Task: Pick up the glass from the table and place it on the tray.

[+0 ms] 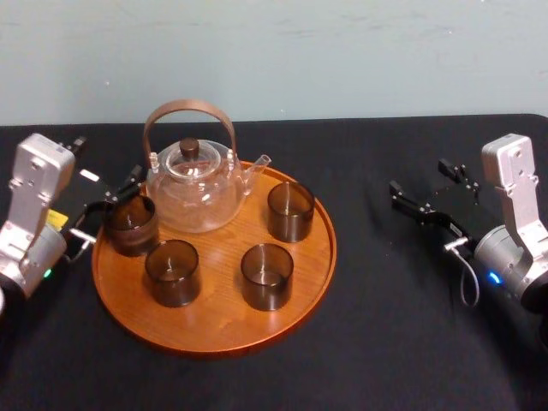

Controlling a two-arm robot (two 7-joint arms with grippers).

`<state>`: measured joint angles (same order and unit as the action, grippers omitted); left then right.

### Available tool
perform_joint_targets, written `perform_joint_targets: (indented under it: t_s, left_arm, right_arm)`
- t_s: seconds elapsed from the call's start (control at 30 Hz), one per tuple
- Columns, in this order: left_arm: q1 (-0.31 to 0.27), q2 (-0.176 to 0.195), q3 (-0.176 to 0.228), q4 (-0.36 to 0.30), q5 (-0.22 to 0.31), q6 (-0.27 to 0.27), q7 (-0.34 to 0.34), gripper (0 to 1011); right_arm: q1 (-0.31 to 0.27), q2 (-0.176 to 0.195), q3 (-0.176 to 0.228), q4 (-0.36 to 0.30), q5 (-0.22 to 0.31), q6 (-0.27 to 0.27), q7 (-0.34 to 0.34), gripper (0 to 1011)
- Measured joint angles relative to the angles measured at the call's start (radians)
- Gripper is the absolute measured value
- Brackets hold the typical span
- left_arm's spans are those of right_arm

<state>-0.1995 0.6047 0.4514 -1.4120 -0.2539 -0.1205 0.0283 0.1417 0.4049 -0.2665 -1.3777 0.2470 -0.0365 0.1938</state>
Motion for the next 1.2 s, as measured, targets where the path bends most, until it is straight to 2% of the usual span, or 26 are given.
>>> perform_joint_targets:
  t_s: [1.2]
  left_arm:
    - [0.000,0.000,0.000,0.000,0.000,0.000,0.000,1001]
  right_arm:
    - [0.000,0.001,-0.001,-0.001,0.002,0.000,0.000,1002]
